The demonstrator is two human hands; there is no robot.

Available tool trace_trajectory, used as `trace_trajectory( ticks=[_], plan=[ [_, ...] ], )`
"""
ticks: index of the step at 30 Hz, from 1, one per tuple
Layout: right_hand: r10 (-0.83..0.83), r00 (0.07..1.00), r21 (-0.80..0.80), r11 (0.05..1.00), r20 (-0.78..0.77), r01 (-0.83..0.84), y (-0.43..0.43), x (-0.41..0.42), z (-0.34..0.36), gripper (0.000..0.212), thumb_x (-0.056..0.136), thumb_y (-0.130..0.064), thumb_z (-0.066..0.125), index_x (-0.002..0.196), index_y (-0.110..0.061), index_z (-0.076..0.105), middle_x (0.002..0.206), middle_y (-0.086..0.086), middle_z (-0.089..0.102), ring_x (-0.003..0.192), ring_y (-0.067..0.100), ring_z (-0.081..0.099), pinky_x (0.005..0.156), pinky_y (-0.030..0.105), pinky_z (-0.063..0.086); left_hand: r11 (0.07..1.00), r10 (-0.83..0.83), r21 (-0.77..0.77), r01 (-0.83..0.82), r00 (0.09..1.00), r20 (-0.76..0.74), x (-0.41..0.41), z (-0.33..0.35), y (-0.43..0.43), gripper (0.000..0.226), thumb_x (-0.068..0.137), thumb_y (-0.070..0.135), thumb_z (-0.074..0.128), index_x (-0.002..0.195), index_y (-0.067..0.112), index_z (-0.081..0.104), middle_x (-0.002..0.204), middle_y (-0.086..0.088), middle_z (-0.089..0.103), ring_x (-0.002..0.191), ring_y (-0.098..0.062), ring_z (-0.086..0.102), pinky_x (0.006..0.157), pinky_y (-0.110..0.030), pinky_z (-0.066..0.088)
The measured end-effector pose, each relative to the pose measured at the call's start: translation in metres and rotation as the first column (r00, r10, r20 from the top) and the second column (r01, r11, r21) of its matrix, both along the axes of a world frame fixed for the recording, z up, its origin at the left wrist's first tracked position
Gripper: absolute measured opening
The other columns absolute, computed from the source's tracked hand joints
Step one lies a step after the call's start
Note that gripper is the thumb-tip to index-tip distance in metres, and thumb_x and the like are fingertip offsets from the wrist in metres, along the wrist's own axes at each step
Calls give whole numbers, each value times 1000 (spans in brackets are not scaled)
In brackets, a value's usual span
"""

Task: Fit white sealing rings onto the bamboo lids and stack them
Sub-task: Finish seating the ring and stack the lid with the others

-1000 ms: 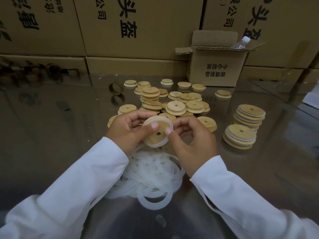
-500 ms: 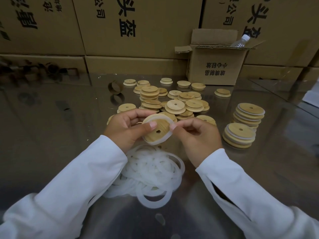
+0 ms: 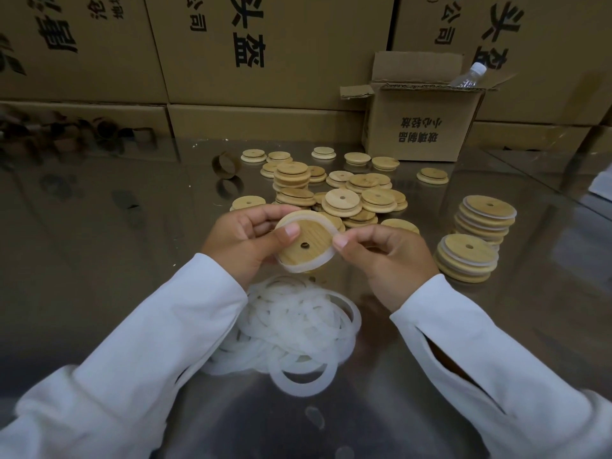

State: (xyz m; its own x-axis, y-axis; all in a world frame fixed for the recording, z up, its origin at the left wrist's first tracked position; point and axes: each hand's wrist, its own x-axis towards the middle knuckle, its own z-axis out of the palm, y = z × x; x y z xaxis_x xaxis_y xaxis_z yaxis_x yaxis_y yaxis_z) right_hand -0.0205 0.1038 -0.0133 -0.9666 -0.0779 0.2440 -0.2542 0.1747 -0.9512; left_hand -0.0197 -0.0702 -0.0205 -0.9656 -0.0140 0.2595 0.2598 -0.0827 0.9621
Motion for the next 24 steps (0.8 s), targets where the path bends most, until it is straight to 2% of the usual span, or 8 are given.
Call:
trace_trajectory(
  ticks=[4,9,16,19,24],
  plan=[
    [37,999,22,999,-6,-37,0,0,1,20,79,-19,69,62,-30,65,57,-26,63,64,-15,56,55,-2,39,1000,0,1,0,1000,-13,-1,0,-1,20,62,23,67,80,25,75,85,-1,74,80,-15,69,68,-28,56],
    [-5,993,146,989,-120,22,-4,3,0,17,80,-21,68,67,-29,62,69,-13,63,68,4,58,60,7,43,1000,27,7,-27,999,-26,-2,-1,-2,19,62,22,66,79,24,74,82,-1,74,78,-15,69,69,-29,56],
    [33,987,236,972,-156,5,-7,8,0,16,83,-20,65,70,-26,59,71,-14,59,68,-10,52,61,-1,38,998,60,29,-58,997,-57,-1,-3,1,25,63,20,63,87,19,68,77,2,73,74,-11,69,66,-22,56],
    [35,986,270,963,-165,11,-8,9,-1,14,83,-20,64,72,-26,58,72,-12,59,67,-1,52,61,0,38,997,71,29,-69,995,-67,-1,-3,1,25,64,21,62,88,19,67,77,3,73,75,-11,69,68,-22,56],
    [25,983,286,958,-180,28,-10,10,-3,16,83,-20,64,71,-27,57,72,-13,58,68,-1,51,61,0,37,995,87,47,-84,993,-75,-1,-4,0,21,68,19,62,88,20,68,77,3,73,75,-10,69,69,-23,56]
  ],
)
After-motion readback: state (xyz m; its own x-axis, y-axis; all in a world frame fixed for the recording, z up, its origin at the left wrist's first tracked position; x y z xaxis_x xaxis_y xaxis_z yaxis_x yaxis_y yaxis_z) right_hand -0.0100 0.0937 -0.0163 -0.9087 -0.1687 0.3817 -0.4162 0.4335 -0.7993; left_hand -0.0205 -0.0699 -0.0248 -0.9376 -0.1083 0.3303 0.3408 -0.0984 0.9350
